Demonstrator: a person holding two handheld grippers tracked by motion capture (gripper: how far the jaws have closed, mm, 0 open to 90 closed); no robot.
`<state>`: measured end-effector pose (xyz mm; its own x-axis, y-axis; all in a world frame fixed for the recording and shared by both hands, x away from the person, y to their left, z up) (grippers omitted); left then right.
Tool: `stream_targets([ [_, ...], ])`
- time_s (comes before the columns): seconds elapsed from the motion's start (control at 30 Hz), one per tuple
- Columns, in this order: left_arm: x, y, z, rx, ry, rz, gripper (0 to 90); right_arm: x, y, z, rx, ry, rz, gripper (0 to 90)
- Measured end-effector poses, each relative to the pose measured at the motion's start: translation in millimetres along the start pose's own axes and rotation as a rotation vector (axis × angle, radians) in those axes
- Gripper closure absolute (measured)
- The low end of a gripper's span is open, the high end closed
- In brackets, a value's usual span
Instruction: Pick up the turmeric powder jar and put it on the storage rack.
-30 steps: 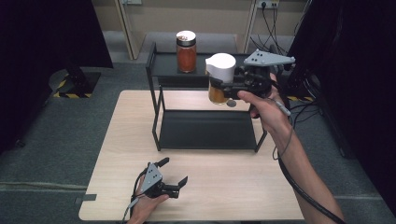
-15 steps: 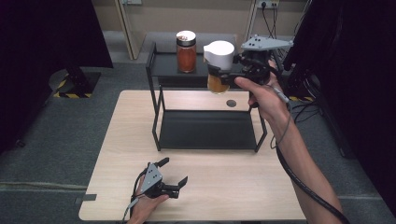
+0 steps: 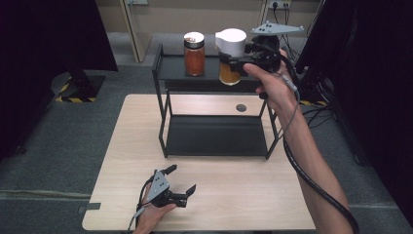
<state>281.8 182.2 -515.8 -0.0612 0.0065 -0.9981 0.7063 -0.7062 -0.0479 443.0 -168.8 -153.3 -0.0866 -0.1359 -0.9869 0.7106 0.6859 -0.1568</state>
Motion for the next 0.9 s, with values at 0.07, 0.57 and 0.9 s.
stream_targets([
  [0.07,-0.2,-0.2,0.3,0.000,0.002,0.001,0.3,-0.4,3.9,2.4,0.014,0.003,-0.001,31.1],
  [0.57,-0.5,-0.4,0.6,0.002,0.001,0.003,0.3,1.8,29.2,12.7,0.085,0.015,-0.010,31.0],
  [0.9,-0.7,-0.5,1.0,0.005,0.002,0.006,0.3,9.7,45.4,16.1,0.116,0.025,-0.006,31.0],
])
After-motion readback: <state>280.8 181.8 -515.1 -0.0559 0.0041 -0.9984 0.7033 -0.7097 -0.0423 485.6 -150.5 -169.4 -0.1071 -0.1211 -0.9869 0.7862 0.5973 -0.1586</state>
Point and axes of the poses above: each handheld gripper's, and its own axes: y roughly forward along the jaws, x roughly out of its underside, z roughly to its right, the point moved 9 cm from there along y, roughly forward along the jaws, and after that the axes turned 6 degrees about z, right-handed, at the moved point
